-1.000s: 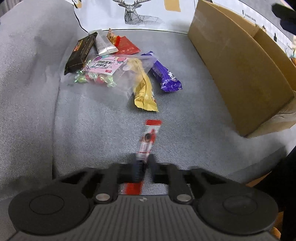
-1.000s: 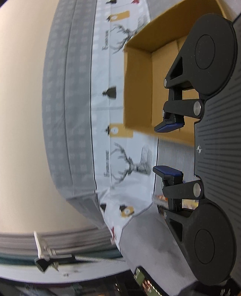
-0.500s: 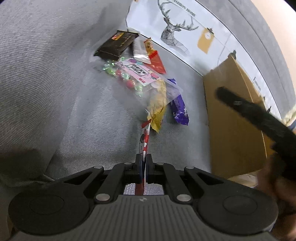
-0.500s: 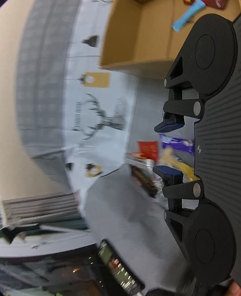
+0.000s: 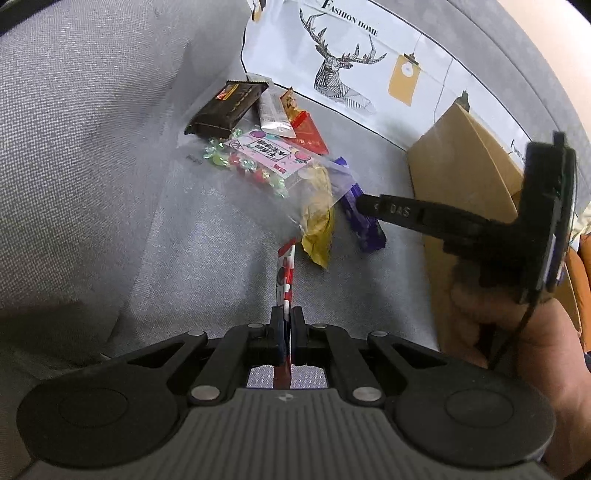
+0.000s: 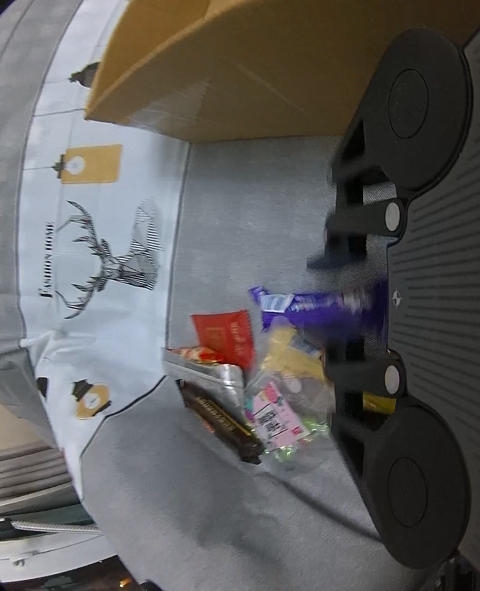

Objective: Organize snacks
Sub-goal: 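Close right gripper on purple candy bar while left gripper holds Nescafe stick, then lift purple candy bar with right gripper toward box while left lifts Nescafe stick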

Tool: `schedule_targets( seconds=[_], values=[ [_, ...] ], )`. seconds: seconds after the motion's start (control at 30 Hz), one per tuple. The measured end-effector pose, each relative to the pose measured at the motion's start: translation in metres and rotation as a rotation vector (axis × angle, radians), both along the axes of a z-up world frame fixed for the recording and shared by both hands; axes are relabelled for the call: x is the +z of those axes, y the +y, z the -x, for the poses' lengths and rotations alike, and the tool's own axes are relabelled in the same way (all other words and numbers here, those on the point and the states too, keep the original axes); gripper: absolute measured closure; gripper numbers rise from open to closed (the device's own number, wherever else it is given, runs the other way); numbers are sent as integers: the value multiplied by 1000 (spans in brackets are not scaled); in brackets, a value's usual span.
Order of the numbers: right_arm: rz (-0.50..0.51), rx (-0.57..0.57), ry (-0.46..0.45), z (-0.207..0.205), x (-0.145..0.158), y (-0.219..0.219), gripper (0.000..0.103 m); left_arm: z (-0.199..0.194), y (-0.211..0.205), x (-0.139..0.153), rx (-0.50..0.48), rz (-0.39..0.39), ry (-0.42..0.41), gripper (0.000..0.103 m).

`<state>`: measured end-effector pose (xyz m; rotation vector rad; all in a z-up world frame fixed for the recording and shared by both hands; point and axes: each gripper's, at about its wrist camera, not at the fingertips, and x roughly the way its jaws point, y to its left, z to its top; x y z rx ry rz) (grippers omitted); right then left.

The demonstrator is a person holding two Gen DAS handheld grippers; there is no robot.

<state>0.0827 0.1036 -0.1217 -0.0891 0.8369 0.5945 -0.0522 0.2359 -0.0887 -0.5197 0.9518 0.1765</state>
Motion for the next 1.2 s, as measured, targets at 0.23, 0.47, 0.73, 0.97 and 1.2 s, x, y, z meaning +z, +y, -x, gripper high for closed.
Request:
schedule_targets(
  seconds=[0.23,0.47,0.73,0.97,1.2],
  values=[
    [-12,22,-25,18,14,-14,96,2,-2,2,-8,-16,-14,100],
    [-1,46,-31,56,30,-42,97,4,6,1,12,30,-28,100],
    [-27,28,6,108,18,-75,96,0,14,-7,45,84,4,100],
    [-3,50,30,105,3,-68,94,-9,26,-23,80,175,74,99],
    [-1,69,36,103,-4,-64,82,-8,26,-24,85,170,79,96]
  ],
)
